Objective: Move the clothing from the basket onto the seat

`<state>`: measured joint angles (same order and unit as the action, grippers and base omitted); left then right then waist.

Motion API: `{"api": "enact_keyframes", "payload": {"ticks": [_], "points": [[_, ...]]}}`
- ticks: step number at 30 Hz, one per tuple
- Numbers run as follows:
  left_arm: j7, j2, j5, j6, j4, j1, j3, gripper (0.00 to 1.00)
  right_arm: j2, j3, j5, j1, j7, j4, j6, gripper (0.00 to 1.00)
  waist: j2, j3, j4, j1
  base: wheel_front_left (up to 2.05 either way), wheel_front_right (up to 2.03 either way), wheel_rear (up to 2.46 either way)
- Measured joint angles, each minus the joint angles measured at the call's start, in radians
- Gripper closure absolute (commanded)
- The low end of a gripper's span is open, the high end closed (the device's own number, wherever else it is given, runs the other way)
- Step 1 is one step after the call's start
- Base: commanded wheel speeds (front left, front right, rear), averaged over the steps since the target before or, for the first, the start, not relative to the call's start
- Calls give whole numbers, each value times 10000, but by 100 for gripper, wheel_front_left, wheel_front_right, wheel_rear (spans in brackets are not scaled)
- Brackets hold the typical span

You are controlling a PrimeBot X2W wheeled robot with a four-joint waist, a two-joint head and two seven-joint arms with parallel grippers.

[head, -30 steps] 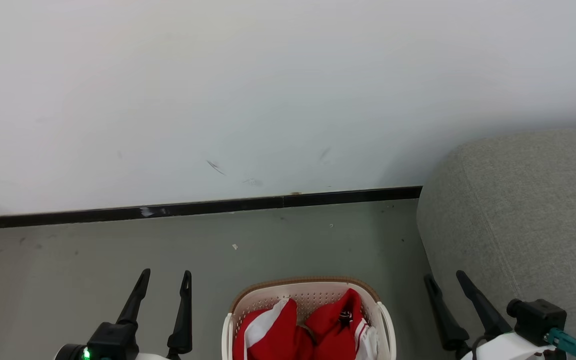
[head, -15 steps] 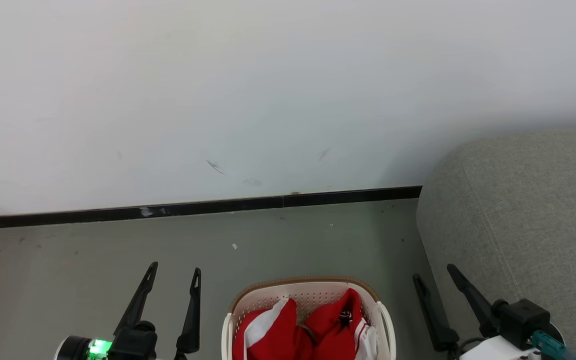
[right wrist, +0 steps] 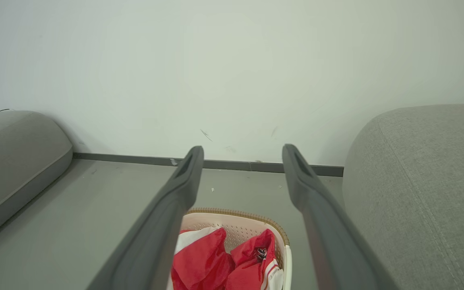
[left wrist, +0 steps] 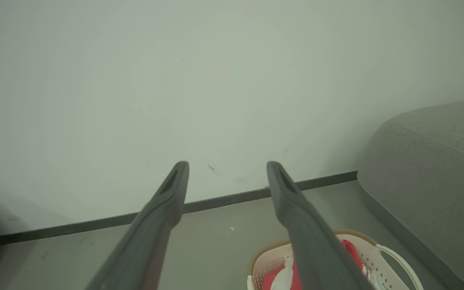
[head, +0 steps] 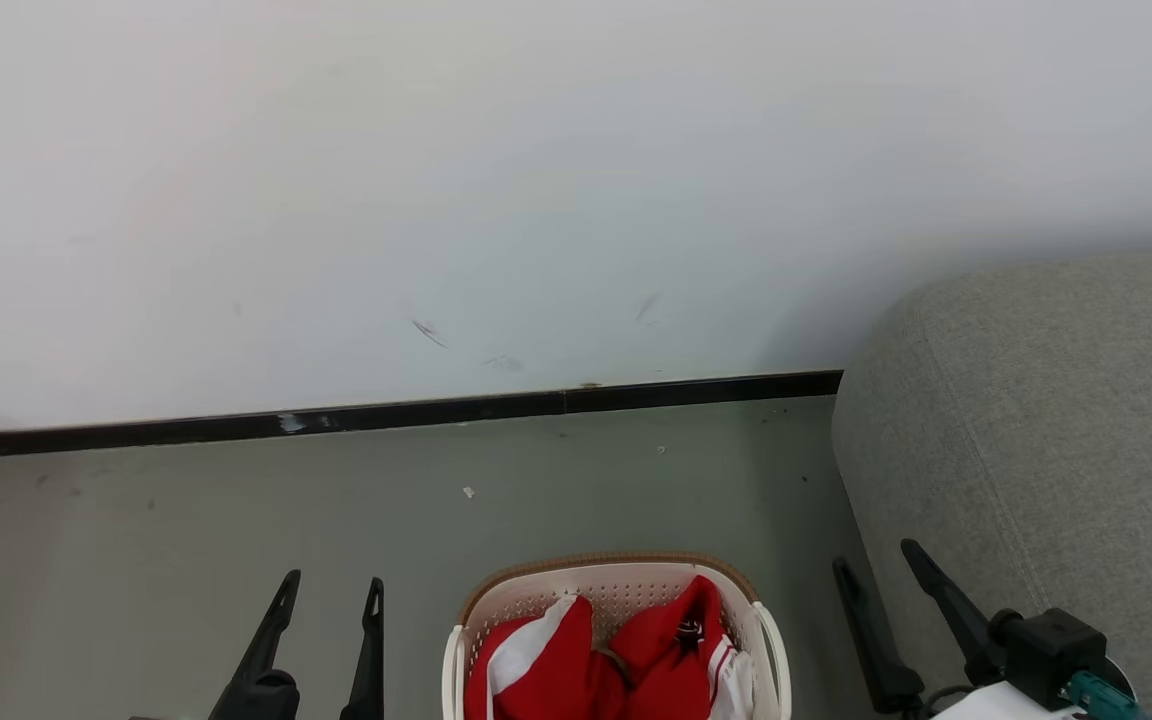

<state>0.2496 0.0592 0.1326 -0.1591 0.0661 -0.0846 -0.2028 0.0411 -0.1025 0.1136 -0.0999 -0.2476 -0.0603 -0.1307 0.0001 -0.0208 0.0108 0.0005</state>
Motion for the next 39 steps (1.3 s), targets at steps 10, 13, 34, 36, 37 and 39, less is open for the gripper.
{"api": "enact_keyframes", "payload": {"ticks": [10,13,34,36,37,39], "points": [[0,-19,140,-56,48,5,188,0,-8,257,2,9,0,88,0,0,0,1,-2,-1,0,0,0],[0,-23,171,-56,48,7,236,0,-10,295,2,9,0,117,0,0,0,1,-2,-1,0,0,0],[0,-88,257,-56,123,99,303,0,-10,276,100,8,0,253,0,0,0,160,-11,-2,0,0,0],[0,-94,255,-54,132,174,299,0,-10,288,102,6,0,297,0,0,0,199,-18,-2,0,0,0],[0,-96,251,-50,146,178,291,0,-10,301,104,6,0,330,0,0,0,220,-21,-2,0,0,0],[0,-81,224,-27,199,186,267,0,-10,339,113,3,0,439,0,0,0,269,-32,-2,0,0,0]]}}
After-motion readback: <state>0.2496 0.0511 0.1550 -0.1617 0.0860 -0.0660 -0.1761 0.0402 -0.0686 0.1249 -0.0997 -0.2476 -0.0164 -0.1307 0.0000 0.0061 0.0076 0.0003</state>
